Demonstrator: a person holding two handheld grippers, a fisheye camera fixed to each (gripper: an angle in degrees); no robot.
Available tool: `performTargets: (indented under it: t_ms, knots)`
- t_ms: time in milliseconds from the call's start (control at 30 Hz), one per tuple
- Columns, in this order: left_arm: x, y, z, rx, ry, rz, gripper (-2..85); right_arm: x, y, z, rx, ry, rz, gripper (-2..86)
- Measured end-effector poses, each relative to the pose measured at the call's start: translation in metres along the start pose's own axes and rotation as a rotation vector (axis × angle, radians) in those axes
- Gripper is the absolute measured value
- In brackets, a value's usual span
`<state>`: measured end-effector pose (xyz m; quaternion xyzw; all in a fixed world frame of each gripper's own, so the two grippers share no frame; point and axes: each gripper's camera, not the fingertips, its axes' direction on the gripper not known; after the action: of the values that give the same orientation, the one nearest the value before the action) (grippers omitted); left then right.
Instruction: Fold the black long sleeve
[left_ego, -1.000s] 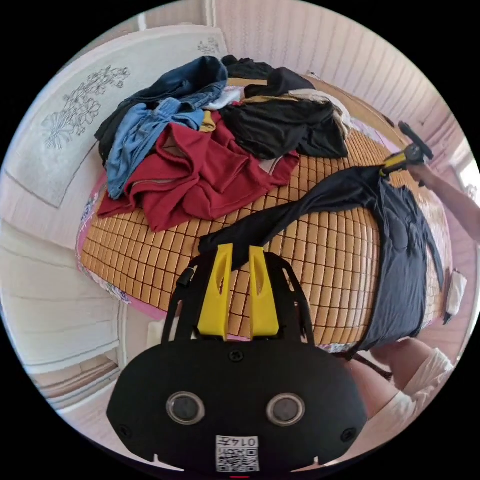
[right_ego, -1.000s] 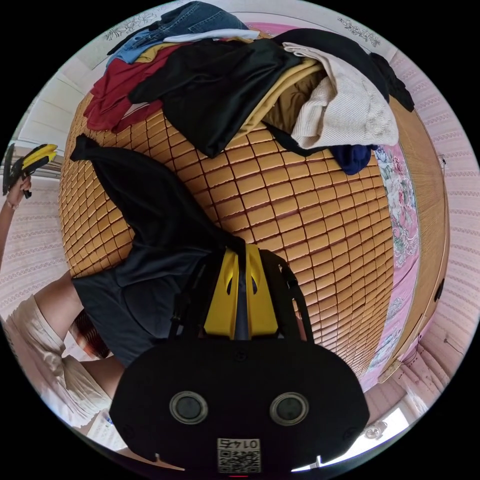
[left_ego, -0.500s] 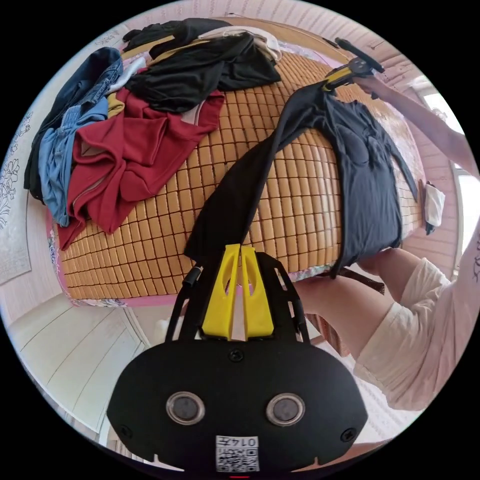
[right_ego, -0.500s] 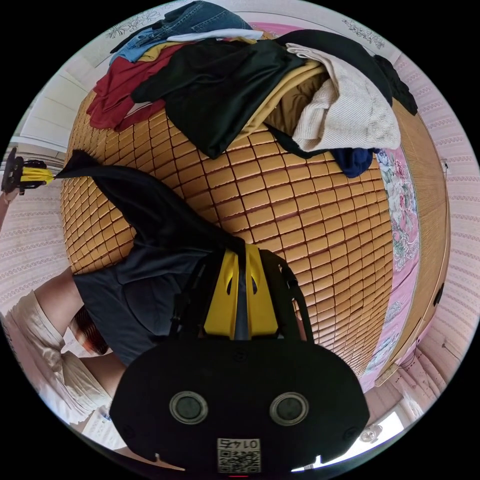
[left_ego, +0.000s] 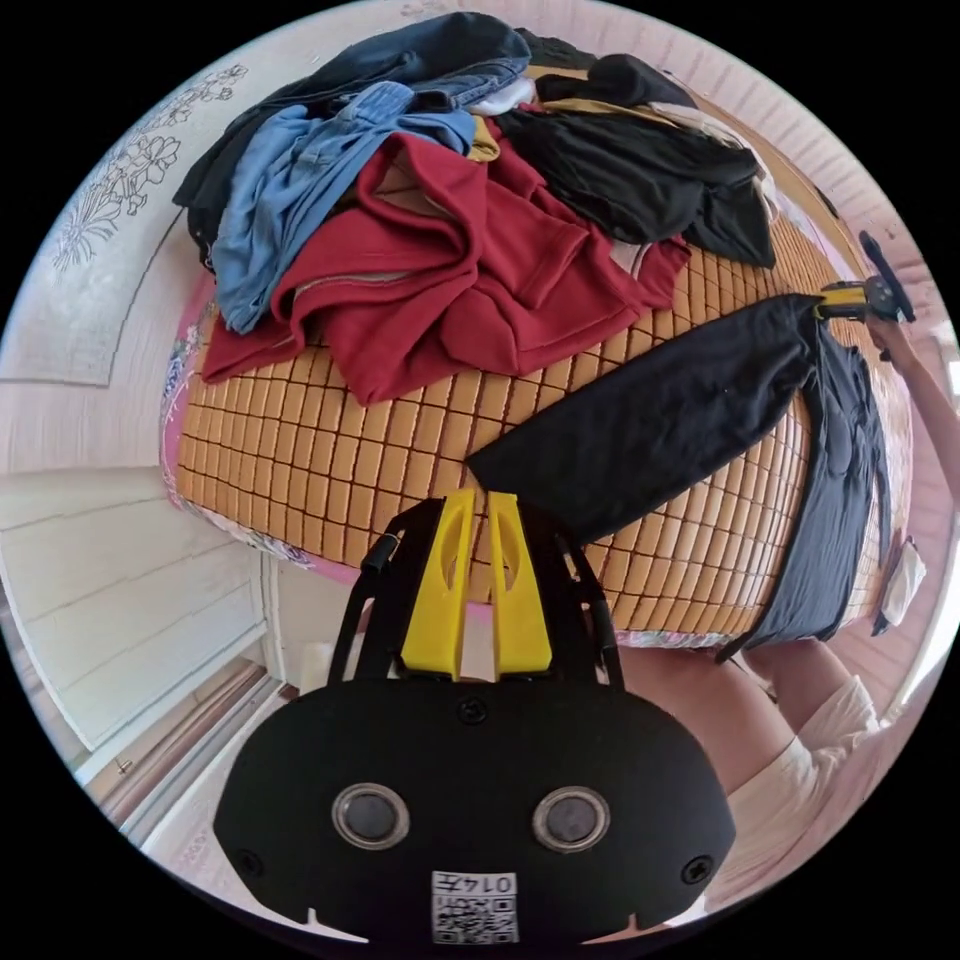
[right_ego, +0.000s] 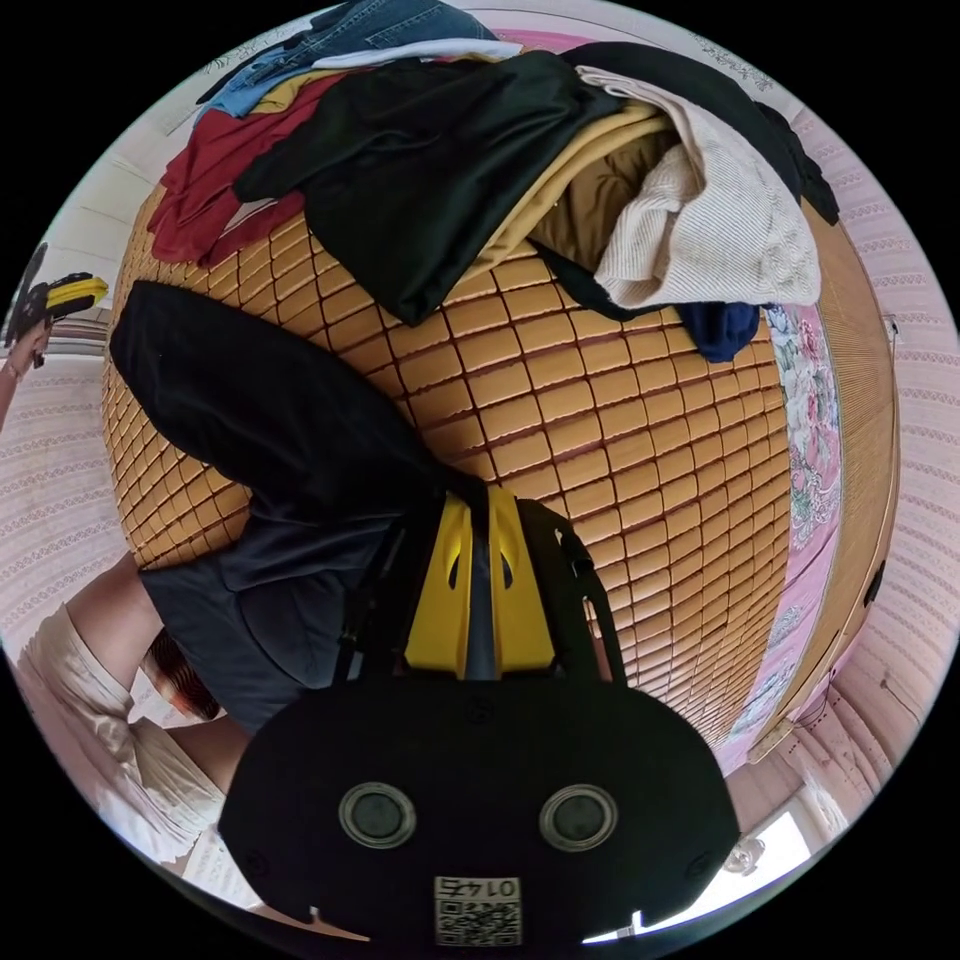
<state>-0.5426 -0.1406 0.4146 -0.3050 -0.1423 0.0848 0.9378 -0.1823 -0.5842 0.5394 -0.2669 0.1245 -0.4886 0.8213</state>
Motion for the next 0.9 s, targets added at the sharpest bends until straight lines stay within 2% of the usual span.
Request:
performTargets:
  t_ms: [100,167,333,467,567,667,767,900]
  knots:
    - [0.02,-0.005,0.016,-0.011,0.019,0.0,0.2,0.01,0.001,-0.002,-0.003,-0.041,0.036,1.0]
    - [0.035,-0.014,0.038,-0.093,-0.042,0.006,-0.3,0.02,0.0,-0.004,-0.02,-0.085,0.064,1.4]
    - [0.051,-0.026,0.042,-0.096,-0.114,0.051,-0.8,0.044,-0.003,-0.015,-0.049,-0.135,0.099,5.0]
    - [0.055,-0.031,0.035,-0.125,-0.193,-0.002,-0.7,0.079,0.035,-0.059,0.135,-0.163,0.199,6.5]
    - [0.068,-0.031,0.014,-0.079,-0.236,0.041,-0.6,0.106,0.095,-0.072,0.185,-0.164,0.29,8.1]
    - [0.099,-0.043,-0.011,0.004,-0.159,0.135,-0.4,0.127,0.163,-0.05,0.086,-0.073,0.397,8.9]
    - [0.158,-0.076,-0.023,0.09,-0.075,0.297,0.2,0.147,0.212,-0.014,-0.036,-0.089,0.5,11.2]
    - [0.245,-0.134,-0.021,0.196,0.024,0.483,1.8,0.157,0.235,0.005,0.014,-0.138,0.572,12.9]
